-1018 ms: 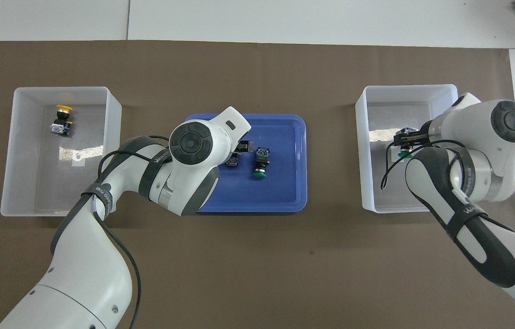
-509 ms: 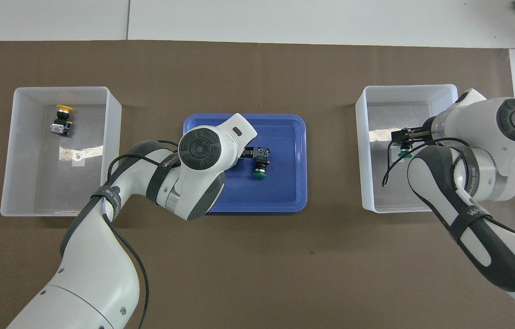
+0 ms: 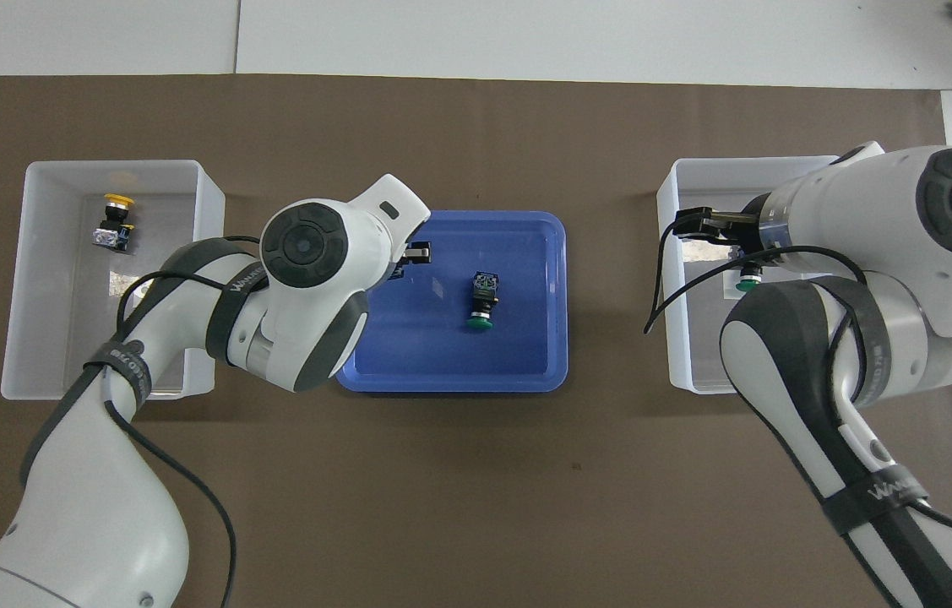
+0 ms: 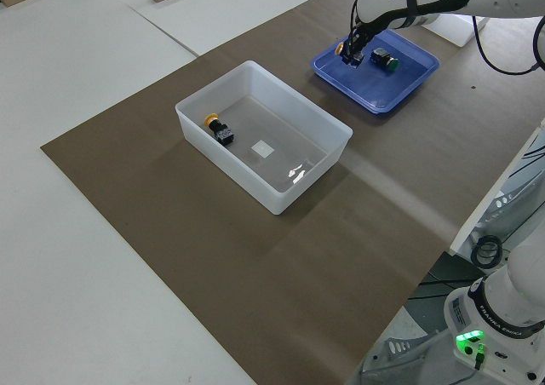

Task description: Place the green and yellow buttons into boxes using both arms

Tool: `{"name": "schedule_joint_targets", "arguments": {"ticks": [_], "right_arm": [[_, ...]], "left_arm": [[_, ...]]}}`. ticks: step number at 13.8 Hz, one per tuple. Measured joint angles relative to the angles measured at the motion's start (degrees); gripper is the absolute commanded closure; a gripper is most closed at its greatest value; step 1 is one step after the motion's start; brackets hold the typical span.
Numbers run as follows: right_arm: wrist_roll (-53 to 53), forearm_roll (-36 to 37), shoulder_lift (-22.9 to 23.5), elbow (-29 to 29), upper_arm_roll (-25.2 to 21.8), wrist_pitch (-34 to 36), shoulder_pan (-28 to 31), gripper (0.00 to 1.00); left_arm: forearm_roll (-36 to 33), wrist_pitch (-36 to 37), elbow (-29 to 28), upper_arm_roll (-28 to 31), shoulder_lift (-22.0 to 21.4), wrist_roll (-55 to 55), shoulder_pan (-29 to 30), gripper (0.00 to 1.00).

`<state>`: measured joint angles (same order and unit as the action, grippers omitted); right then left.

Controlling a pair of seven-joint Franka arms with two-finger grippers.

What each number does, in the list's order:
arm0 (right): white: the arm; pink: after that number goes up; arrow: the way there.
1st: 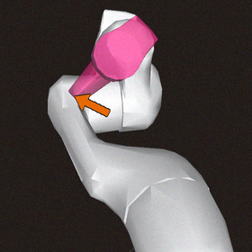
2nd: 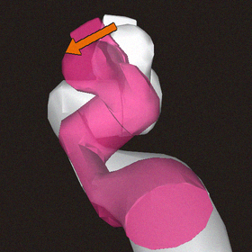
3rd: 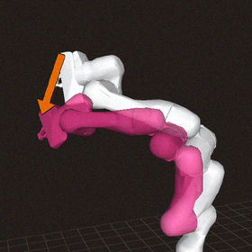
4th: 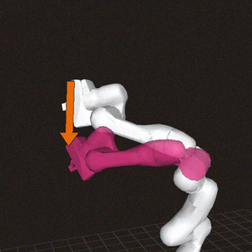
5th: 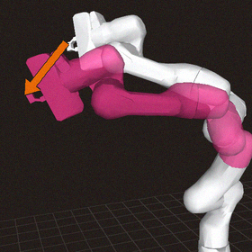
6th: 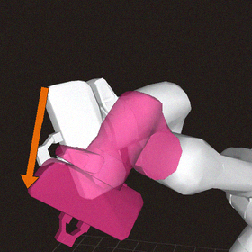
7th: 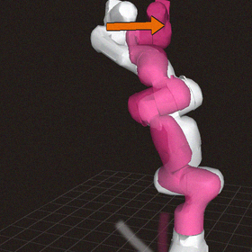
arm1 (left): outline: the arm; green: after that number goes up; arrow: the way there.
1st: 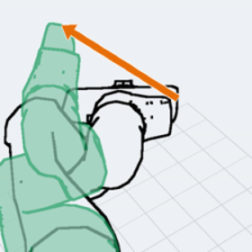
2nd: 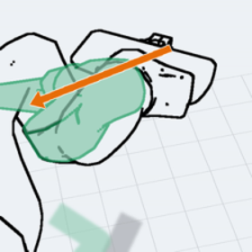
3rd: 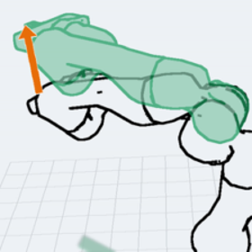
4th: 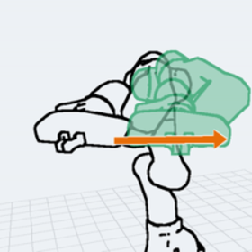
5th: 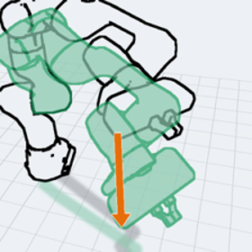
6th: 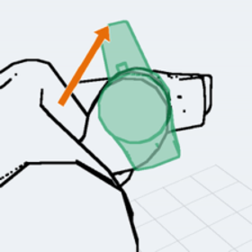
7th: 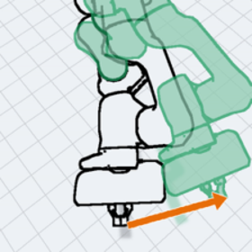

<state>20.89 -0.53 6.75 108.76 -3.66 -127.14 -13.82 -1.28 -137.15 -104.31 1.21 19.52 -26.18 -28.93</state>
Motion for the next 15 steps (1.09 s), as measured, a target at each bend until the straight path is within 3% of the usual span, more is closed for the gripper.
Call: {"name": "schedule_joint_targets", "arguments": {"ticks": [3, 5, 9, 15], "right_arm": [[8.89, 0.0, 2.43, 0.03, 0.18, -1.28, -6.25, 0.0], [13.15, 0.0, 5.0, -0.01, 0.24, -4.61, -10.23, 0.0], [18.9, -0.01, 9.85, -2.45, 0.29, -8.74, -15.95, 0.0], [19.44, 3.42, 17.97, -3.73, 0.28, -19.25, -20.73, 0.0]], "left_arm": [[-0.07, 6.0, -0.12, 0.27, -6.14, 7.44, 5.91, 1.0], [-0.1, 6.69, -0.3, 0.38, -7.41, 11.45, 10.45, 1.0], [-0.11, 3.45, -1.74, 0.35, -7.09, 19.68, 19.3, 1.0], [2.6, -0.98, -4.35, 0.14, -5.07, 32.62, 26.14, 1.0]]}}
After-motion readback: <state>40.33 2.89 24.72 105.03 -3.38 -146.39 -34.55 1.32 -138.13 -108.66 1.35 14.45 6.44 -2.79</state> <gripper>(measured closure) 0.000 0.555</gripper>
